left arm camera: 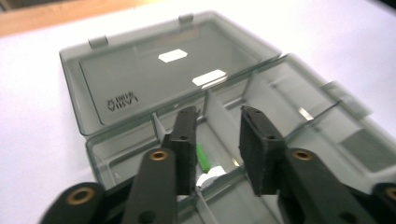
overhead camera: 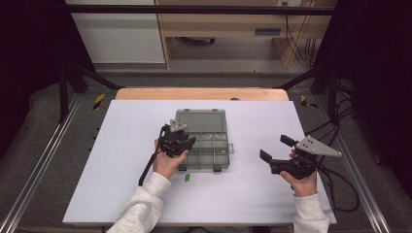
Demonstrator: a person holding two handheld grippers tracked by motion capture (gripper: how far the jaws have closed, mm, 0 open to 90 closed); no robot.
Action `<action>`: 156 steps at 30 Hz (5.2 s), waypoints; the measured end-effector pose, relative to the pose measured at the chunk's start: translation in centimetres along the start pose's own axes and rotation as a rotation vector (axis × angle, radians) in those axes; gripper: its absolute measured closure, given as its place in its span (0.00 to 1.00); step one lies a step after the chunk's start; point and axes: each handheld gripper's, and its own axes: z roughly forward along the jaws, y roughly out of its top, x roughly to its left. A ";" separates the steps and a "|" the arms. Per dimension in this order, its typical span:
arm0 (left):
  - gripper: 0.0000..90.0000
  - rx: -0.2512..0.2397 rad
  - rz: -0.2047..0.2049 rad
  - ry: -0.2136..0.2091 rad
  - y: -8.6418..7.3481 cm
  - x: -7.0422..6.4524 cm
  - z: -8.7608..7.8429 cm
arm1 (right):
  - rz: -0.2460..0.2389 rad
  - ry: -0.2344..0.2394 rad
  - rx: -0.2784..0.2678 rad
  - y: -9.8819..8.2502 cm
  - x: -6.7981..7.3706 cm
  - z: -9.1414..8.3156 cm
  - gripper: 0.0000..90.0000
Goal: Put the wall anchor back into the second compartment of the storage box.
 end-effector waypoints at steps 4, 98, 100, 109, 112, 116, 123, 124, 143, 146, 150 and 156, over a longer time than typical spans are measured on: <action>0.58 -0.057 0.013 -0.010 -0.1 -0.2 -2.0 | 0.000 -0.003 -0.001 0.0 0.0 0.0 0.04; 0.87 0.169 -0.004 0.023 -9.4 -3.9 -2.7 | -0.002 -0.001 -0.003 0.0 0.0 -0.1 0.04; 0.88 0.177 -0.002 0.021 -9.4 -3.7 -2.8 | 0.000 -0.004 -0.006 0.0 0.0 -0.2 0.04; 0.91 0.199 0.018 0.031 -9.4 -4.2 -2.4 | -0.003 -0.002 -0.009 0.1 0.1 -0.1 0.04; 0.92 0.203 0.018 0.034 -9.3 -4.3 -2.4 | 0.001 -0.001 -0.009 0.1 0.1 -0.2 0.04; 0.93 0.207 0.021 0.033 -9.3 -4.3 -2.4 | 0.001 0.000 -0.009 0.1 0.1 -0.2 0.04; 0.93 0.206 0.025 0.029 -9.3 -4.1 -2.7 | -0.002 -0.003 -0.007 0.1 0.1 -0.1 0.04; 0.93 0.199 0.024 0.026 -9.2 -4.1 -3.0 | -0.002 -0.002 -0.007 0.1 0.1 -0.1 0.04; 0.93 0.076 0.015 -0.008 -6.9 -3.6 -6.8 | 0.001 -0.002 -0.003 0.0 0.1 -0.1 0.04; 0.93 0.056 0.011 -0.005 -6.2 -3.2 -7.3 | 0.002 0.000 0.000 0.0 0.1 -0.1 0.04; 0.93 0.024 0.003 -0.004 -5.3 -2.6 -7.9 | 0.001 -0.001 0.001 0.0 0.1 0.0 0.04; 0.93 -0.025 0.009 -0.017 -3.9 -2.0 -8.0 | -0.003 -0.004 0.003 0.0 0.1 0.0 0.04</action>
